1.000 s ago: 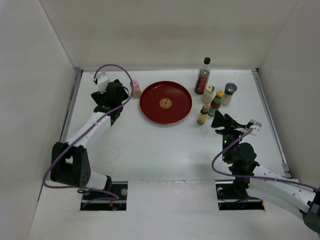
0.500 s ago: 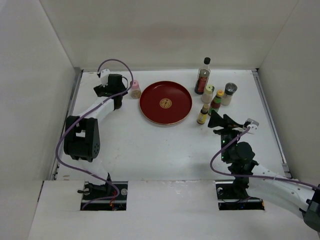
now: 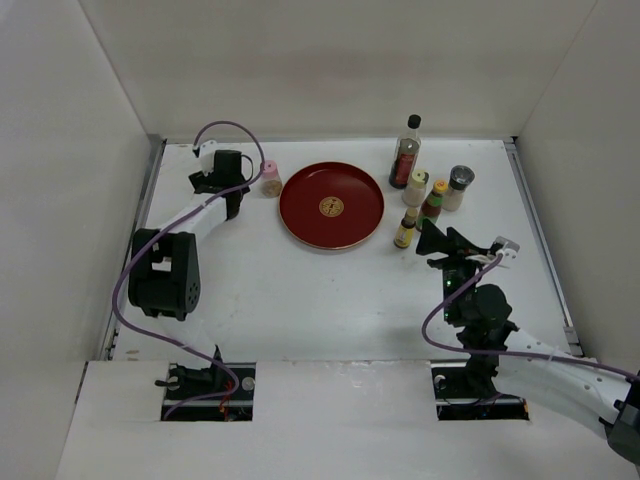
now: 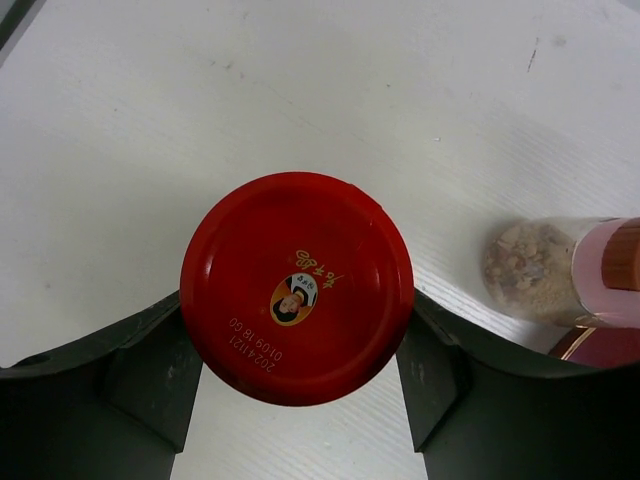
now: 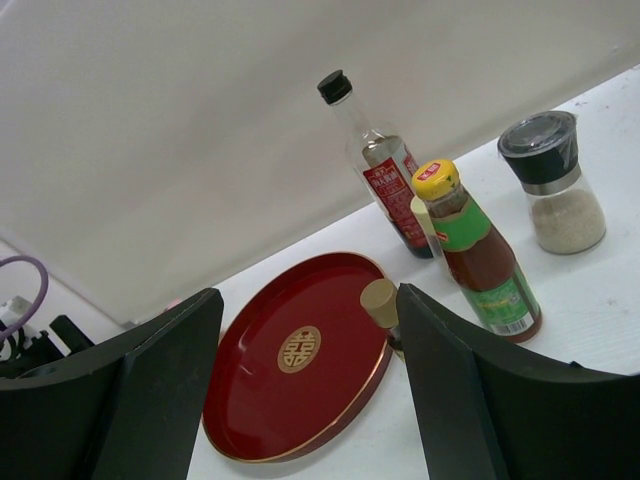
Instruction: Organize the condiment bottles
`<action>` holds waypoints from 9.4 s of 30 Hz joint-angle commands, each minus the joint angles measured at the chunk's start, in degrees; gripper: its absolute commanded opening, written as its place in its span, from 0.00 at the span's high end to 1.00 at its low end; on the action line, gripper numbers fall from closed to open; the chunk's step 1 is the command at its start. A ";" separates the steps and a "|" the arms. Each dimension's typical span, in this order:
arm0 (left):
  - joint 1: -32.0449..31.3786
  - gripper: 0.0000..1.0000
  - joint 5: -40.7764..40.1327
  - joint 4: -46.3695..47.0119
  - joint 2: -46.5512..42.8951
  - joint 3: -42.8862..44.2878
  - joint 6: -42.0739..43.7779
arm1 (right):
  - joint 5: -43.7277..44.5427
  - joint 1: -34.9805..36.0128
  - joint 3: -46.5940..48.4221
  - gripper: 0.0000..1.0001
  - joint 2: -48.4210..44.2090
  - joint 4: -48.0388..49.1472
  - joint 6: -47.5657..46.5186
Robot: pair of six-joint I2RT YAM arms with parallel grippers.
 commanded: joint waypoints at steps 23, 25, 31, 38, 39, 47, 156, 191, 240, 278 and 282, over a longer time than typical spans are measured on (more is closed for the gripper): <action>-19.29 0.65 -9.00 8.69 -23.92 -8.71 -0.81 | -0.92 0.42 2.62 0.23 0.91 1.21 -0.14; -21.49 0.65 -9.00 9.13 -21.81 -5.98 -0.81 | -0.92 0.42 2.53 0.23 0.91 1.21 -0.23; -25.27 0.65 -8.48 8.78 -9.25 8.16 0.33 | -0.92 0.07 2.18 0.22 0.56 1.21 -0.05; -24.93 0.65 -5.58 8.43 6.84 23.19 1.56 | -0.92 -0.54 2.27 0.22 1.61 1.21 0.04; -24.84 0.65 -5.31 8.43 8.42 24.86 1.56 | -1.10 -0.72 2.27 0.22 2.05 1.21 0.04; -23.26 0.65 -3.38 9.05 16.78 32.87 1.74 | -2.59 -1.16 2.88 0.22 5.04 1.47 0.21; -8.23 0.34 6.12 9.22 13.44 18.20 -2.22 | -5.32 -1.69 4.81 0.21 10.58 0.33 1.27; -19.21 0.65 -1.36 19.50 -9.93 -4.65 -0.11 | -5.40 -1.60 4.99 0.21 10.67 0.33 1.35; -25.89 0.13 -3.38 34.80 -32.93 -31.95 -3.96 | -9.18 -2.74 11.66 0.65 8.81 -15.39 2.50; -31.87 0.39 -3.46 52.55 -57.65 -66.35 -8.63 | -23.69 -22.25 36.63 0.35 41.34 -40.98 3.20; -32.13 0.36 -6.45 52.11 -59.94 -67.58 -9.51 | -23.07 -21.90 37.86 0.57 43.36 -41.24 2.94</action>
